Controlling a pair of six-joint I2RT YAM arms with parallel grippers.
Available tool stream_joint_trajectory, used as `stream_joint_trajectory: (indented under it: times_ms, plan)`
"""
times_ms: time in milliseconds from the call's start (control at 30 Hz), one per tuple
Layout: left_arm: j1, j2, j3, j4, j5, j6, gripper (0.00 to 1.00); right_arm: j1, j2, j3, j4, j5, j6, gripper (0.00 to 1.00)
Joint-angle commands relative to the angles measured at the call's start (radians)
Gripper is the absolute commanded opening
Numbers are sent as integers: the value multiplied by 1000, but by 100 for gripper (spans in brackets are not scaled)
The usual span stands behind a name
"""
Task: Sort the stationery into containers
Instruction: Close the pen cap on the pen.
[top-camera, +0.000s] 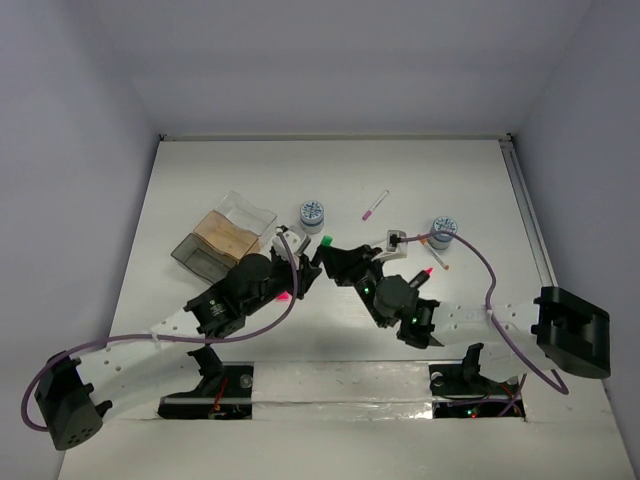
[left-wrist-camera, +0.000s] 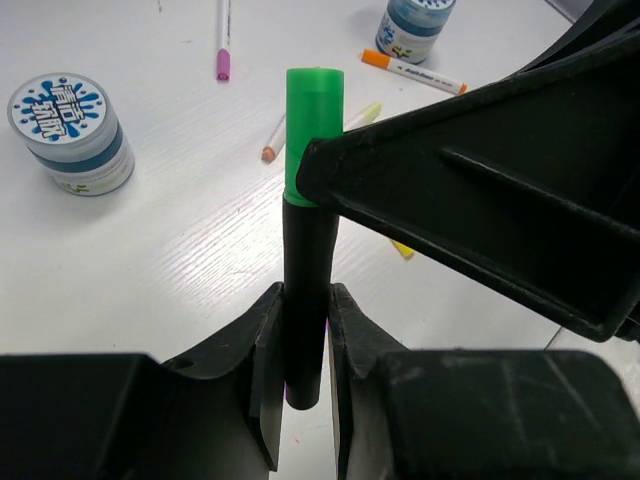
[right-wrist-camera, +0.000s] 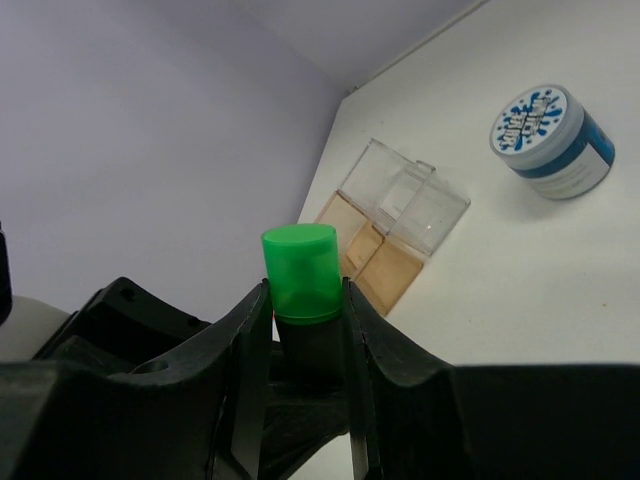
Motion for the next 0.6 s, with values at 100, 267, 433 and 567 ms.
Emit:
stream_joint_trajectory:
  times_ms: [100,267,433,567]
  plan:
    - [39,-15,230,631,-177,14,0,163,119,-91,-346,-302,84,0]
    - [39,-1,232,637,-176,17,0,175,51,-129,-357,-255,103,0]
    - [39,22,218,662,-154,-15,0,175,20,-120,-371,-243,94,0]
    - [39,23,189,673,-153,-37,0,175,-23,-106,-385,-224,104,10]
